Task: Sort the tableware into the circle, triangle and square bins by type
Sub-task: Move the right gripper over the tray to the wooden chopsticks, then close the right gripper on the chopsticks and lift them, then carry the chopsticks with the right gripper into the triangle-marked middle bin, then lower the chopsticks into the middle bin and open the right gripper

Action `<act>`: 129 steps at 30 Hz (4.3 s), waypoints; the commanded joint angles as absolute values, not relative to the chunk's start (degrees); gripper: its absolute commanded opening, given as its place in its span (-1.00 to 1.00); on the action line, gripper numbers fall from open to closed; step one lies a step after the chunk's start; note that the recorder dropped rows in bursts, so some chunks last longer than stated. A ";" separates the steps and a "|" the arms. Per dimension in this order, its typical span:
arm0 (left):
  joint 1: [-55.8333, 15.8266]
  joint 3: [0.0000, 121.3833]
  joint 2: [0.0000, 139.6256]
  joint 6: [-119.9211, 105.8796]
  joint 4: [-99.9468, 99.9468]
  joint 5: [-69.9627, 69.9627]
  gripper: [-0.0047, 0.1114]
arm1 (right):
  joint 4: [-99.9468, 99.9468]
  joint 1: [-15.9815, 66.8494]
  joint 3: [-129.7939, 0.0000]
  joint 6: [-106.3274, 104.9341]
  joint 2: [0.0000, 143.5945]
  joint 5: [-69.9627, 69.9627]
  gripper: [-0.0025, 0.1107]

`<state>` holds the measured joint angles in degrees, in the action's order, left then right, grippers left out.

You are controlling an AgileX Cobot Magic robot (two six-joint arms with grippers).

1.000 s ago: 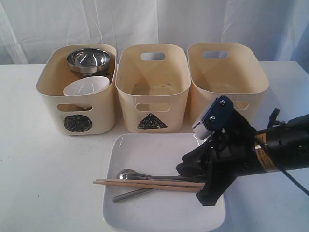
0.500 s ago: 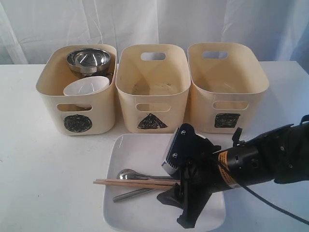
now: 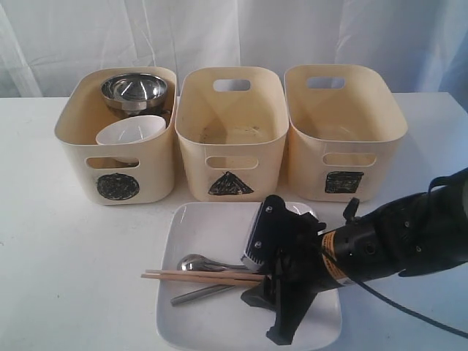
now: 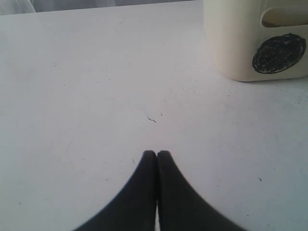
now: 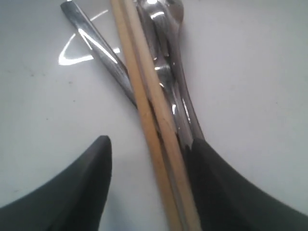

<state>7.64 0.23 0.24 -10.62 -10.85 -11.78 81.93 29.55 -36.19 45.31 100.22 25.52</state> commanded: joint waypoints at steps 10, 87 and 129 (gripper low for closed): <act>7.33 0.00 0.00 -10.27 -11.44 -12.02 -0.92 | 82.02 33.28 -37.28 43.69 102.71 20.20 -0.33; 7.33 0.00 0.00 -10.27 -11.44 -12.02 -0.92 | 67.29 33.15 -59.53 43.73 88.70 7.20 -0.91; 7.33 0.00 0.00 -10.27 -11.44 -12.02 -0.92 | 53.83 26.67 -79.27 45.18 111.51 4.18 -0.91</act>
